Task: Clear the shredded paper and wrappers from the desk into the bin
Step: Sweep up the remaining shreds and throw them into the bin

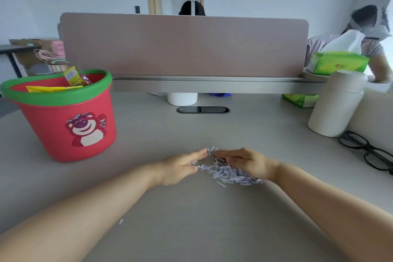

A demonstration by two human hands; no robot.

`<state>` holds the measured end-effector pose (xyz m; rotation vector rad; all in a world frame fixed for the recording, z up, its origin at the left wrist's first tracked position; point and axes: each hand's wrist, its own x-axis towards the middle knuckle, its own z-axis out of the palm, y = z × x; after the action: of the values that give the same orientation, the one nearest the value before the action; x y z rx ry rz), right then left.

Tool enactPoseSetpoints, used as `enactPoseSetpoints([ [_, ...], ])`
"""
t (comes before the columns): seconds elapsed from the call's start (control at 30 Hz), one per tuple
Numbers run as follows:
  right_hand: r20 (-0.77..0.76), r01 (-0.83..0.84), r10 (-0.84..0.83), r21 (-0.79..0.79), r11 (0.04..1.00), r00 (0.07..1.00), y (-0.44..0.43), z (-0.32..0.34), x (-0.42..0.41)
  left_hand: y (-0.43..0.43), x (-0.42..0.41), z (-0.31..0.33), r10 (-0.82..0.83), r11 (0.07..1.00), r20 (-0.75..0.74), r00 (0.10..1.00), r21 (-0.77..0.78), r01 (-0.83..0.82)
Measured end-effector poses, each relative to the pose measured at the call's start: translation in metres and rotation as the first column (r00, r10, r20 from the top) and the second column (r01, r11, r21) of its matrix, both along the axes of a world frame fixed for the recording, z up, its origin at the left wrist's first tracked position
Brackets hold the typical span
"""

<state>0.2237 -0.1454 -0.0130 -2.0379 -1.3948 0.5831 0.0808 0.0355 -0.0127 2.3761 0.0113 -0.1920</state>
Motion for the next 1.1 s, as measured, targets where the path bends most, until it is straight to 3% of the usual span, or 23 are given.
enactPoseSetpoints([
  [0.07,-0.047,0.054,-0.051,0.055,0.997,0.998,-0.003,0.003,-0.014,-0.005,-0.015,0.006,0.053,0.987,0.012,0.998,-0.152,-0.051],
  [0.13,-0.026,0.09,-0.088,0.095,0.991,0.996,-0.006,0.005,-0.027,-0.003,-0.035,0.01,0.124,0.978,0.049,0.991,-0.172,-0.114],
  [0.23,0.141,0.105,-0.118,0.096,0.99,0.983,-0.01,0.002,-0.043,0.003,-0.071,0.008,0.191,0.976,0.057,0.98,0.097,-0.196],
  [0.37,0.33,0.125,-0.167,0.145,0.982,0.929,-0.013,0.0,-0.063,0.001,-0.114,-0.001,0.302,0.823,0.02,0.953,0.499,-0.271],
  [0.5,0.364,0.231,-0.3,0.221,0.947,0.882,-0.019,0.002,-0.068,-0.008,-0.121,-0.006,0.394,0.761,-0.032,0.919,0.571,-0.307],
  [0.67,0.369,0.405,-0.41,0.095,0.91,0.834,-0.034,-0.005,-0.06,-0.03,-0.068,-0.007,0.367,0.768,0.004,0.93,0.563,-0.306],
  [0.8,0.319,0.42,-0.429,0.1,0.902,0.845,-0.045,-0.007,-0.054,-0.054,-0.011,-0.007,0.318,0.855,0.085,0.944,0.404,-0.325],
  [0.9,0.332,0.381,-0.364,0.013,0.924,0.871,-0.053,-0.006,-0.051,-0.07,0.014,-0.004,0.364,0.927,0.209,0.908,0.013,-0.375],
  [1.0,0.412,0.344,-0.258,-0.147,0.928,0.874,-0.055,-0.007,-0.051,-0.073,0.023,0.005,0.478,0.861,0.292,0.828,-0.34,-0.377],
  [1.1,0.432,0.295,-0.178,-0.218,0.93,0.884,-0.047,-0.005,-0.049,-0.058,0.024,0.013,0.547,0.796,0.334,0.768,-0.493,-0.352],
])
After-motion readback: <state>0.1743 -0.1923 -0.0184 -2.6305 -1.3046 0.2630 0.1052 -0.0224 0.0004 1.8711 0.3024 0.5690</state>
